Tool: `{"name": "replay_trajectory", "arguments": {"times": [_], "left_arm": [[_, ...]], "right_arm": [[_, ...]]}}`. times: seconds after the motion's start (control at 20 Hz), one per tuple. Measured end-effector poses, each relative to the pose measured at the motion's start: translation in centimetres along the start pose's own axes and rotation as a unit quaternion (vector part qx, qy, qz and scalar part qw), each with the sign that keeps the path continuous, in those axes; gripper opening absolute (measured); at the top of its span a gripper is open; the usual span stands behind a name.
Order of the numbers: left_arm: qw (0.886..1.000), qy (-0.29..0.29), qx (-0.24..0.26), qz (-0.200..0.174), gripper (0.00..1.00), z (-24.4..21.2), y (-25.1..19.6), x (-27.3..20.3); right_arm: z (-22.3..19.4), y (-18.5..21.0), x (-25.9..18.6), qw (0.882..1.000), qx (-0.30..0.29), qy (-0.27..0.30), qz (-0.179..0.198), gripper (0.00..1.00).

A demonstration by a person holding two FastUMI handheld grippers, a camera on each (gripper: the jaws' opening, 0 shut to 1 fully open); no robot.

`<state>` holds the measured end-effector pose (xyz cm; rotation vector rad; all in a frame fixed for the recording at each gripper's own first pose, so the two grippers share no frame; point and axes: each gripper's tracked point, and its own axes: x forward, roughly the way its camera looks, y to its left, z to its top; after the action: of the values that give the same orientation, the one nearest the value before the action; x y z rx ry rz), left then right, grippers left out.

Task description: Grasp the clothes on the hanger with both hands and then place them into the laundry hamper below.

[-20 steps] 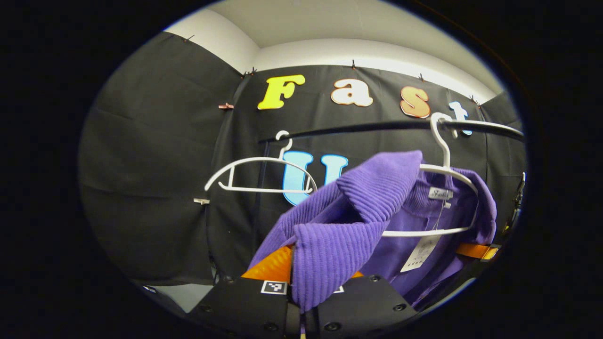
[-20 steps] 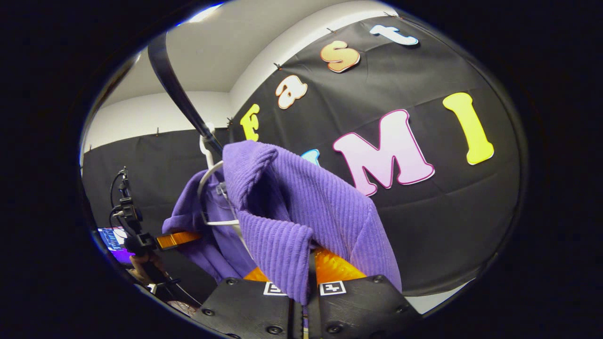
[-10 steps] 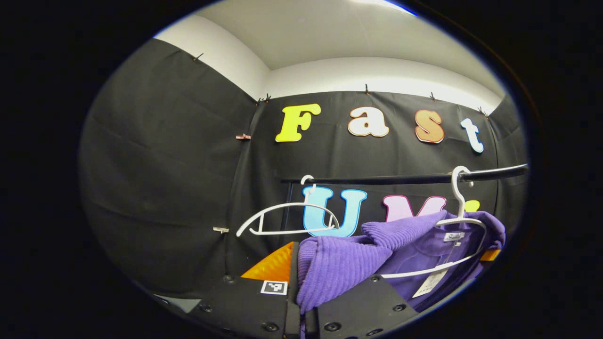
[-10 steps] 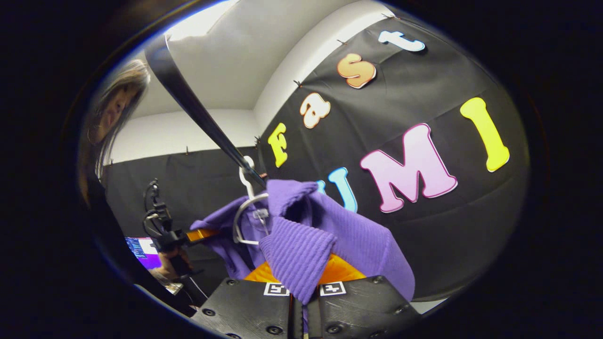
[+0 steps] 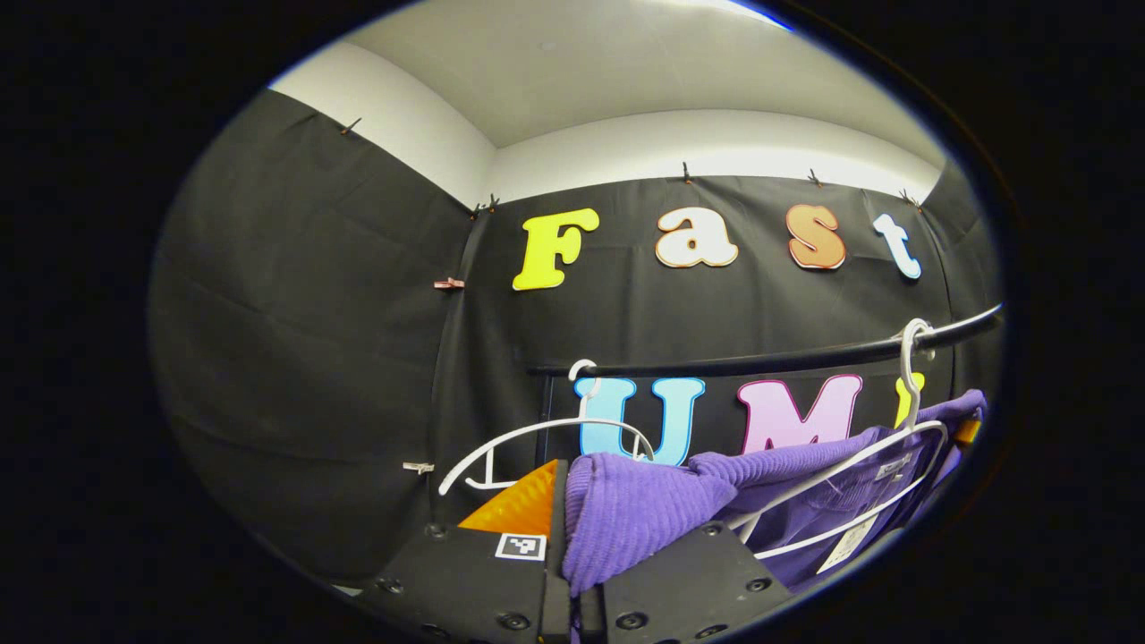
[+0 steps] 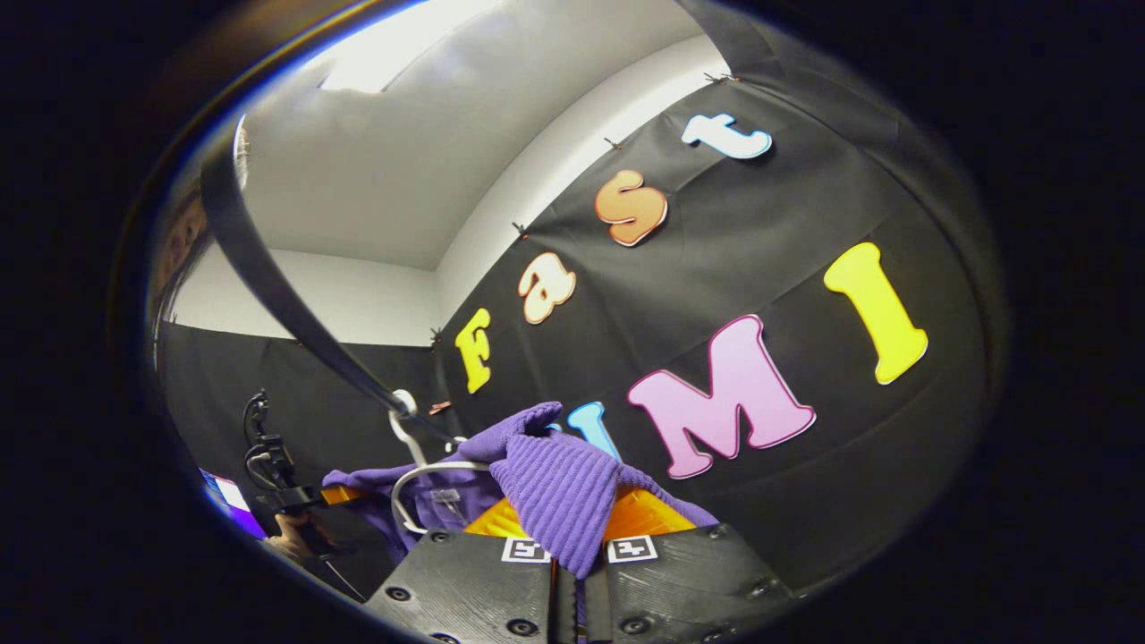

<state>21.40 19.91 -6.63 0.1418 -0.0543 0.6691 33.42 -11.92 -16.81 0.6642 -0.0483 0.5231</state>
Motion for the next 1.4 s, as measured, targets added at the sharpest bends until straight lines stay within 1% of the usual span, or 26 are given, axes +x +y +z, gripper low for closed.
{"name": "replay_trajectory", "arguments": {"times": [0.1,0.15,0.25,0.4,0.45,0.55,0.65,0.75,0.8,0.95,1.1,1.25,1.4], "left_arm": [[1.0,0.013,0.001,-0.007,0.07,-1.5,-0.5,1.2],[1.0,0.019,-0.002,-0.011,0.07,-2.2,-0.8,1.8],[0.999,0.034,-0.01,-0.019,0.07,-3.8,-0.9,2.9],[0.998,0.051,0.0,-0.024,0.07,-6.3,-0.4,3.9],[0.998,0.057,-0.005,-0.029,0.07,-7.4,-0.3,4.0],[0.996,0.074,-0.038,-0.036,0.07,-9.6,-0.2,3.9],[0.993,0.092,-0.062,-0.027,0.07,-12.0,0.1,3.6],[0.991,0.118,-0.063,-0.013,0.08,-14.8,0.2,2.9],[0.989,0.131,-0.066,-0.013,0.08,-15.9,-0.1,2.2],[0.983,0.172,-0.059,-0.027,0.08,-19.0,-2.0,-0.5],[0.975,0.212,-0.042,-0.043,0.07,-21.6,-3.5,-2.5],[0.967,0.242,-0.047,-0.065,0.07,-23.6,-5.8,-4.9],[0.951,0.286,-0.073,-0.095,0.07,-26.0,-9.4,-7.7]], "right_arm": [[0.6,-0.8,0.7,0.999,0.036,-0.013,-0.013,0.12],[0.7,-1.5,1.0,0.999,0.044,-0.017,-0.026,0.12],[0.3,-2.7,1.6,0.998,0.031,-0.008,-0.046,0.13],[-0.7,-3.0,1.8,0.998,0.004,0.013,-0.057,0.13],[-0.8,-3.5,1.9,0.998,0.004,0.017,-0.063,0.13],[-1.6,-4.2,1.8,0.997,0.014,0.028,-0.075,0.13],[-3.3,-4.6,1.4,0.996,-0.001,0.051,-0.08,0.13],[-4.9,-5.0,0.9,0.994,-0.008,0.075,-0.084,0.13],[-5.5,-5.5,0.5,0.992,-0.007,0.085,-0.091,0.13],[-7.8,-7.7,-1.3,0.985,-0.01,0.118,-0.124,0.13],[-10.8,-8.8,-3.2,0.976,-0.014,0.159,-0.145,0.14],[-14.3,-8.5,-4.8,0.967,-0.014,0.206,-0.151,0.13],[-18.6,-6.7,-6.5,0.955,-0.007,0.259,-0.143,0.13]]}}
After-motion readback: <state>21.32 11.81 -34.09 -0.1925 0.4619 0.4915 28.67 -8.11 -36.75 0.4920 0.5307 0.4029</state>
